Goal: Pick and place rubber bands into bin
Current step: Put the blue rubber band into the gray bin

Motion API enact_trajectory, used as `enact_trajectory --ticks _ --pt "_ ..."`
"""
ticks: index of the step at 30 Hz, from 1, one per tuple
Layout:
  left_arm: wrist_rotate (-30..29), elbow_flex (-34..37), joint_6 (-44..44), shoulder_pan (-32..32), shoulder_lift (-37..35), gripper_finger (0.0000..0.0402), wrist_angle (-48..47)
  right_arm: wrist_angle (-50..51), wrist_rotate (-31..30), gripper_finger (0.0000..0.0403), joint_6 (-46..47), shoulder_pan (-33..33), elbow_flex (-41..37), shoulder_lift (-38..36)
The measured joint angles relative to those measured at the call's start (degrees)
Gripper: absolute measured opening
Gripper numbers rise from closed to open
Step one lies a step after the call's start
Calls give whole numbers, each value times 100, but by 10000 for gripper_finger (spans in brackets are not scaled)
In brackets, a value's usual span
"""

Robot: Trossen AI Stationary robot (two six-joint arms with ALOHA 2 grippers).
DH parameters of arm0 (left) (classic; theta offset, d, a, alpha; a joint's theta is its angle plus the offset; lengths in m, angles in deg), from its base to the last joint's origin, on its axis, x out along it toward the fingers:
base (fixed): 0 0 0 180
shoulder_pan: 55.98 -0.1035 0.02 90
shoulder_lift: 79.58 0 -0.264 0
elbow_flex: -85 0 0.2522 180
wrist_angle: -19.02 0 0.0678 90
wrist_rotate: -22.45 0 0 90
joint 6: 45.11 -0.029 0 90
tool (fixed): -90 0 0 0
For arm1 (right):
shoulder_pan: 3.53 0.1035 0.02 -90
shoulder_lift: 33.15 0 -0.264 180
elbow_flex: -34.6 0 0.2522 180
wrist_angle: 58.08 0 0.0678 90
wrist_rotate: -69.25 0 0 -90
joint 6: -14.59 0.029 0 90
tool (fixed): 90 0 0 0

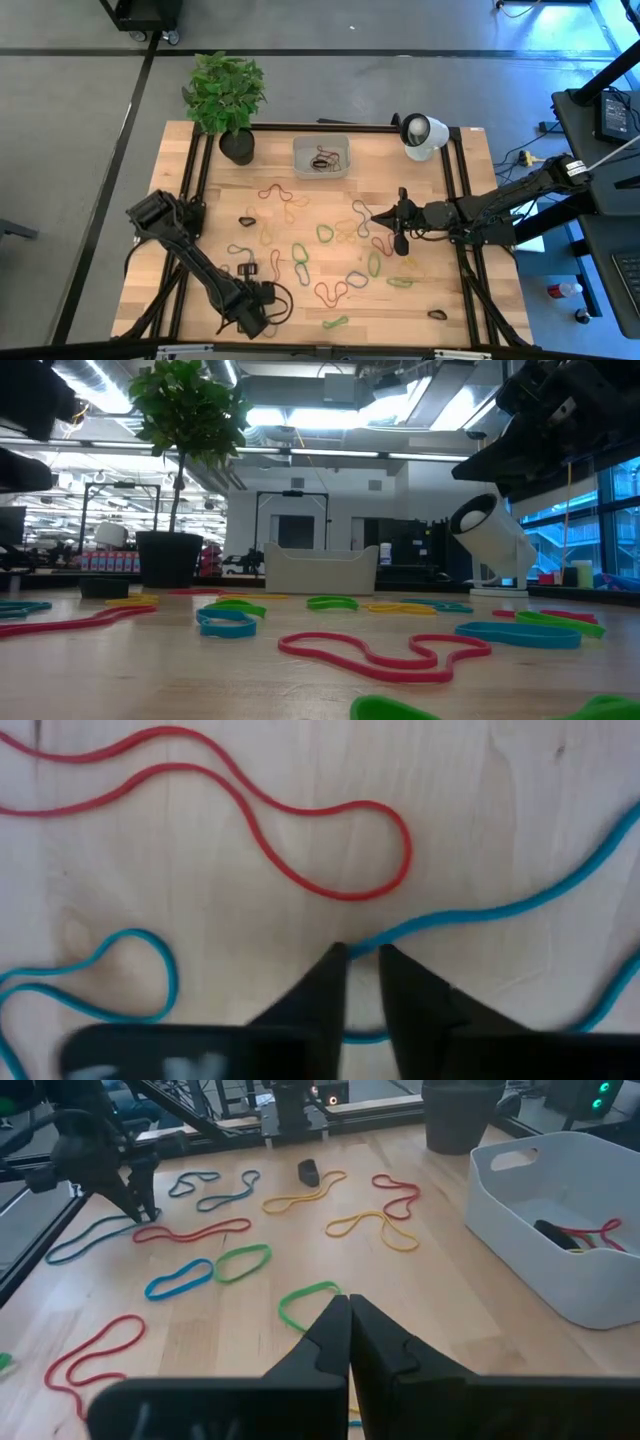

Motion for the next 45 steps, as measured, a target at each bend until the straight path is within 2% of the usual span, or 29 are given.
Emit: enact_trajectory --ticks 1,3,10,17,21,26,33,38,45 --pt "60 2 2 -12 0 29 -2 -2 0 6 -2 0 0 0" --pt "130 3 7 -9 -26 10 16 1 0 6 -7 0 0 0" --pt "449 -479 113 -64 -306 2 -469 2 0 6 -9 0 0 0" --pt "-205 -1297 -550 -368 -707 1 -1276 -37 0 6 -11 -2 0 0" --pt "-295 -1410 -1013 -556 -809 1 -1360 -34 0 6 -14 0 0 0" --pt "-205 -1156 -1052 -576 -759 11 -1285 64 0 6 -17 0 0 0" --pt "-47 -305 -400 -450 -739 74 -581 129 2 6 68 2 2 0" --pt "28 56 -299 -374 -739 108 -7 129 2 6 138 0 2 0" --pt "34 375 -297 -226 -739 115 689 128 2 6 157 2 2 0"
